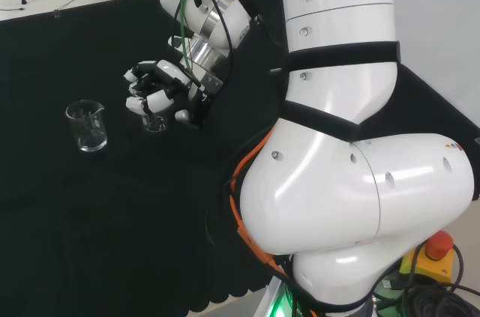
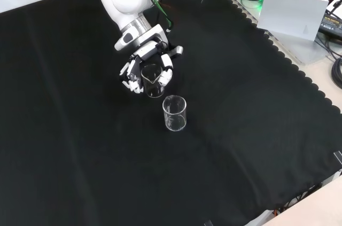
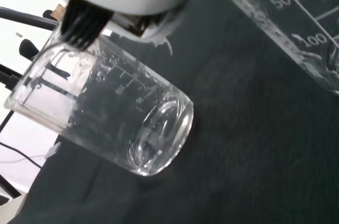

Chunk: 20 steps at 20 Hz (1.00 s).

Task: Place the beaker back on the table.

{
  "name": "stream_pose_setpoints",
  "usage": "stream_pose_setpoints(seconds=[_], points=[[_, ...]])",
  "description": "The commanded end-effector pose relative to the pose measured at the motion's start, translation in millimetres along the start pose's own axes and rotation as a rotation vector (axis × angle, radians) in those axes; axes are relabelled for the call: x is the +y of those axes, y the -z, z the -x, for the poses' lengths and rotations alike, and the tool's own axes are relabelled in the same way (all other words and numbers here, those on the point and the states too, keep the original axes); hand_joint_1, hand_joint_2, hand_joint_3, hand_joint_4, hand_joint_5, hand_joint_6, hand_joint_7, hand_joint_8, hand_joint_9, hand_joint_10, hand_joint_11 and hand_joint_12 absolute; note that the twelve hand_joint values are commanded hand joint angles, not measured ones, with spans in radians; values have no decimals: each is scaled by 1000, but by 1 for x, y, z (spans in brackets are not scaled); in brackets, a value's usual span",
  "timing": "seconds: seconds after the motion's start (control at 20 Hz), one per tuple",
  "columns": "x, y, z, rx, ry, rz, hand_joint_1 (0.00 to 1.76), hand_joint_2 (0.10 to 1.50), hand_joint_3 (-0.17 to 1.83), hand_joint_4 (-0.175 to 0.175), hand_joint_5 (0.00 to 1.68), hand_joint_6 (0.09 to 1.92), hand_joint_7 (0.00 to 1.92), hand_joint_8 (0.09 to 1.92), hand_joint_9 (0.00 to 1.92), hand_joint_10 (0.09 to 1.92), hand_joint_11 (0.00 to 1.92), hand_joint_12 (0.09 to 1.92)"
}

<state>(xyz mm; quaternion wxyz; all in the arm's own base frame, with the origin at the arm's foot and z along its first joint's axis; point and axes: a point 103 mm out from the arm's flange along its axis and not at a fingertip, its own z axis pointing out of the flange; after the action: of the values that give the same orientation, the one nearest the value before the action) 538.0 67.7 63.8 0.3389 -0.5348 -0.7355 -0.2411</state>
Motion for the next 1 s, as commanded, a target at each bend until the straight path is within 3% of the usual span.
stream_pose_setpoints(seconds=[0.05, 0.75, 1.0], points=[[-7, 23, -6, -23, -18, 28, 978, 439, 795, -64, 477, 668, 997, 87, 763, 553, 214, 1383], [-49, 69, -42, -108, -45, 74, 963, 460, 747, -61, 470, 592, 922, 87, 662, 612, 131, 1415], [-65, 79, -47, -138, -81, 85, 959, 464, 740, -63, 469, 568, 904, 87, 626, 628, 114, 1420]])
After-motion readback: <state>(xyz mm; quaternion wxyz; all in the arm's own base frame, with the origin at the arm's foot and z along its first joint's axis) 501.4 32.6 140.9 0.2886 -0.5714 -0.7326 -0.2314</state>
